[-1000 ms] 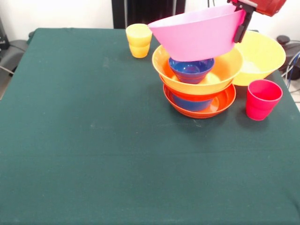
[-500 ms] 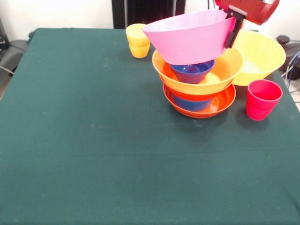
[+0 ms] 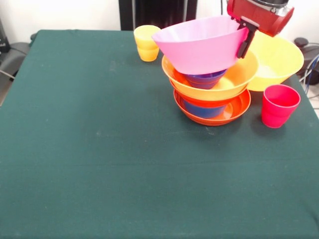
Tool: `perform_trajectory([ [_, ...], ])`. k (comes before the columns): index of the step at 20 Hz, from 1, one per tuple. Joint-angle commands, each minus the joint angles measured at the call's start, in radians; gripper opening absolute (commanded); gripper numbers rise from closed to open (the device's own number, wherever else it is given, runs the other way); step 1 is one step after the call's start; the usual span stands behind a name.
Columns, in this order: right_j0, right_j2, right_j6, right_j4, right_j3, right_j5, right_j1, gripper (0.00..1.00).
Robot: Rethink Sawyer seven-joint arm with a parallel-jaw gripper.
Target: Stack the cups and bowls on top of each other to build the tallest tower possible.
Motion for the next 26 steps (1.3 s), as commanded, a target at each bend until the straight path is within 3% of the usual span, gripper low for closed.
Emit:
perform_trajectory([
  [1,0.023,0.041,0.227,0.026,-0.034,-0.013,0.029,0.00],
  [26,0.055,-0.013,0.223,0.059,-0.044,-0.008,0.068,0.00],
])
